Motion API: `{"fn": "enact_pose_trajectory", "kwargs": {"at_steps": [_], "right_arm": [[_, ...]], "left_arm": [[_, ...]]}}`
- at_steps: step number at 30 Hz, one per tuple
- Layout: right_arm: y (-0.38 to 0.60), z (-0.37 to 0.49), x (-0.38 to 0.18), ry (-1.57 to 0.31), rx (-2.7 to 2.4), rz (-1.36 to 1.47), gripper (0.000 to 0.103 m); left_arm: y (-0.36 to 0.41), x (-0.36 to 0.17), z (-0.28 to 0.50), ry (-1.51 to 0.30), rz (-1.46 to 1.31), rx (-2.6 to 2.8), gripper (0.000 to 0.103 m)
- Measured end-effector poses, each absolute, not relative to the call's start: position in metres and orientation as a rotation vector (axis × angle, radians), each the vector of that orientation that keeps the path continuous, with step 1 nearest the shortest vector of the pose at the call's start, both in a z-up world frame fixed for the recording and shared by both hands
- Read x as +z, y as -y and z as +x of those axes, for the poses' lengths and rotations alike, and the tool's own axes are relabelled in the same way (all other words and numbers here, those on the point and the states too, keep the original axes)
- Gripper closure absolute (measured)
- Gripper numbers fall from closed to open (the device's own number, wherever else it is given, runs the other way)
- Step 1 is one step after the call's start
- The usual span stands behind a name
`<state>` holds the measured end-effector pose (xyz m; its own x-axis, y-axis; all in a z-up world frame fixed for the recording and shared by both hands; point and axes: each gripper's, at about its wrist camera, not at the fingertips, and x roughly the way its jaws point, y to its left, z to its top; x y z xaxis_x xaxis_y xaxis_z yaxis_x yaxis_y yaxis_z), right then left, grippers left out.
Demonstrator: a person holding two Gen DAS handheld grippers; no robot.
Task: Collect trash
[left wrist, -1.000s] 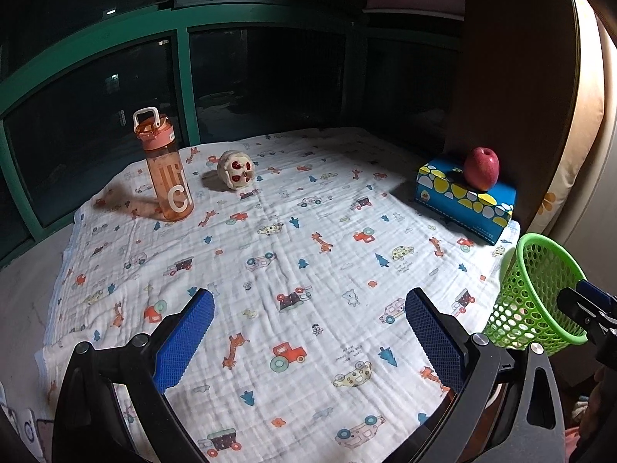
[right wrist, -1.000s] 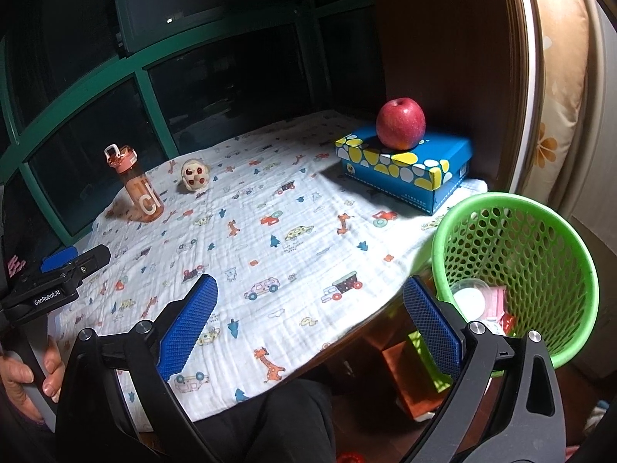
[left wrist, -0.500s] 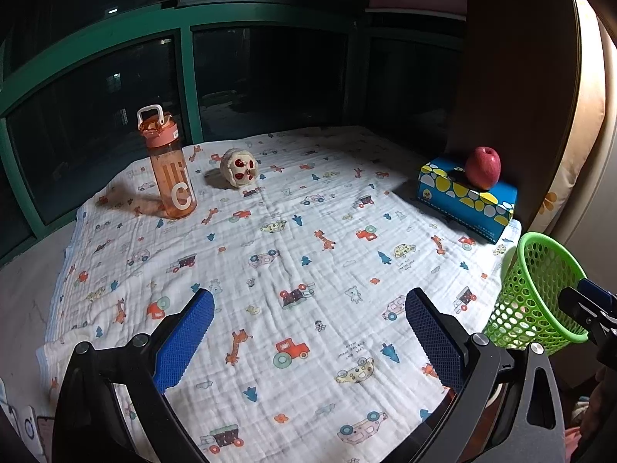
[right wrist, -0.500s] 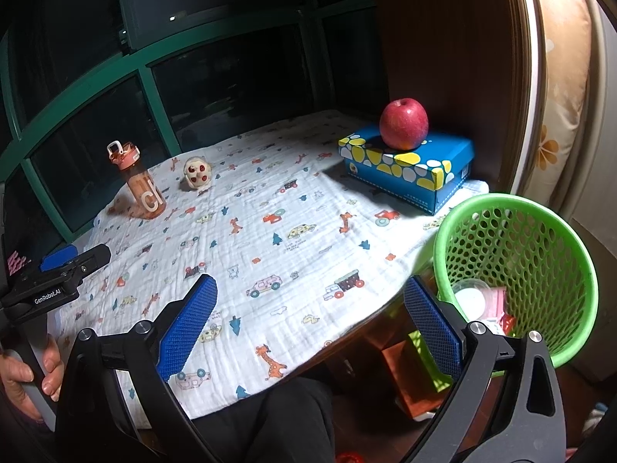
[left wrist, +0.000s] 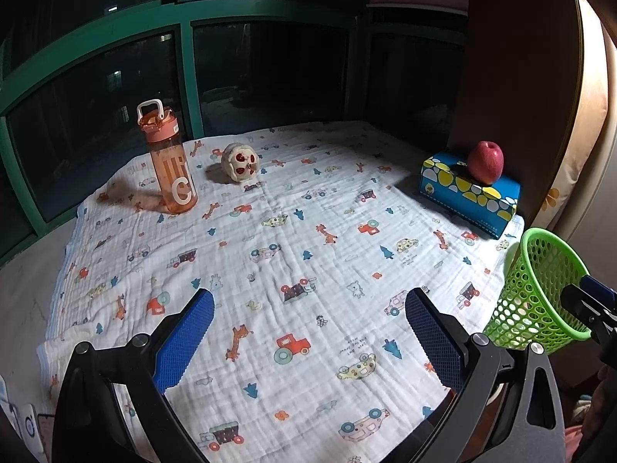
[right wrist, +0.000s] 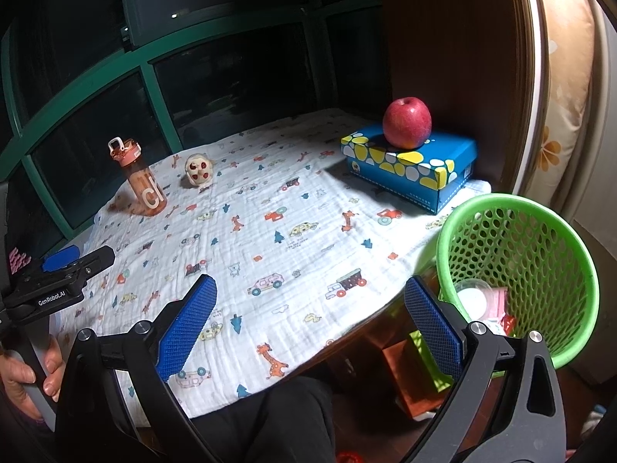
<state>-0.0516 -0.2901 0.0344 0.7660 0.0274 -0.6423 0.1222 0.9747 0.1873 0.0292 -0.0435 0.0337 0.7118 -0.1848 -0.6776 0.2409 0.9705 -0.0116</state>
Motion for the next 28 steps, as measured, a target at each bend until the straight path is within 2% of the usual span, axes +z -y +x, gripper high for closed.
{"fn": "enact_pose_trajectory", "kwargs": {"at_steps": [28], "right_arm": [[0.2890,-0.0501,0.0282,-0.710,-0.041,0.231,0.006]], "left_arm": [[0.0417,0.0301,0.0307,-0.751,0.063,-0.222,0.007]]}}
